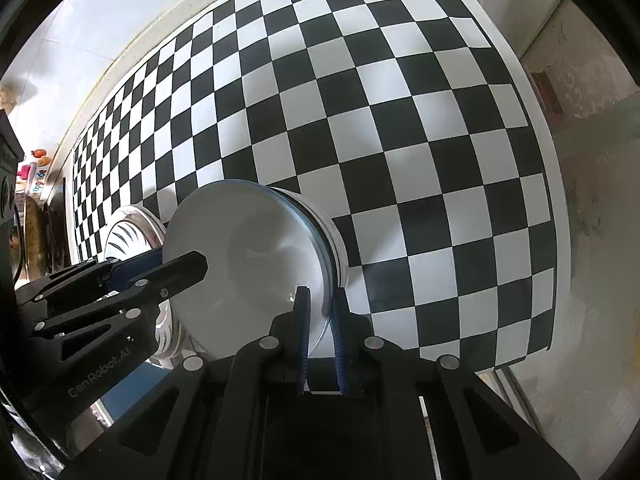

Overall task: Organize plates and bowls
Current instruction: 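Lift the three-bowl stack and carry it beside the plate stack, then set the bowl stack on the cloth, open both grippers and raise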

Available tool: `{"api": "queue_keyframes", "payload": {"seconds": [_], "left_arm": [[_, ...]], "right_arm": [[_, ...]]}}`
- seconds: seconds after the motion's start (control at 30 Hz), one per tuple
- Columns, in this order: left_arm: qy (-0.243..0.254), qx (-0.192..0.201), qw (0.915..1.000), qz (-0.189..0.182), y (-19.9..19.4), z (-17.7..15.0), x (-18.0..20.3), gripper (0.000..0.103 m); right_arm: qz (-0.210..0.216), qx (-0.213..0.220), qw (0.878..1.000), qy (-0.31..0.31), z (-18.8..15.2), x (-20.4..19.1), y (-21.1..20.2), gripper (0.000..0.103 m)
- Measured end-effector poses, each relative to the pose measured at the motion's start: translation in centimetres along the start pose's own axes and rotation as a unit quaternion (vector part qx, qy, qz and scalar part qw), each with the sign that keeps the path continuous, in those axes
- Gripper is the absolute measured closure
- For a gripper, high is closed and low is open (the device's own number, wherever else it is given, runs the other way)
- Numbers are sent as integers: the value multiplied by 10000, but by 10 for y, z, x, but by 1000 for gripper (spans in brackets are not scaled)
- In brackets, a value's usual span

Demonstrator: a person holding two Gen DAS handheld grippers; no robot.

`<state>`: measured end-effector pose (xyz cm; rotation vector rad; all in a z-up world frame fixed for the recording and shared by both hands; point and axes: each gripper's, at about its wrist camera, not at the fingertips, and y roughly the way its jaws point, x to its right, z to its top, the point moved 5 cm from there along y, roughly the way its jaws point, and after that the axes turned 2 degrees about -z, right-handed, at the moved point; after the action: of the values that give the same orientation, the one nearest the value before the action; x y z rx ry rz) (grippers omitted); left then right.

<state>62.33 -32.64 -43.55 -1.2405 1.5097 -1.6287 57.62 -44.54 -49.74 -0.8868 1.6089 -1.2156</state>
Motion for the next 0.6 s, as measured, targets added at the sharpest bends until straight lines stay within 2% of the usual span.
{"api": "queue_keyframes", "payload": {"seconds": [0.23,0.6], "left_arm": [[29,135,9999,48,-13,-6,2,80],[420,839,9944,491,-73,-43,10,79]], "right_arm": [[27,79,10000,8,-2,1,-8,90],[-124,687,9973,-209,-40,-13,-64,90]]}}
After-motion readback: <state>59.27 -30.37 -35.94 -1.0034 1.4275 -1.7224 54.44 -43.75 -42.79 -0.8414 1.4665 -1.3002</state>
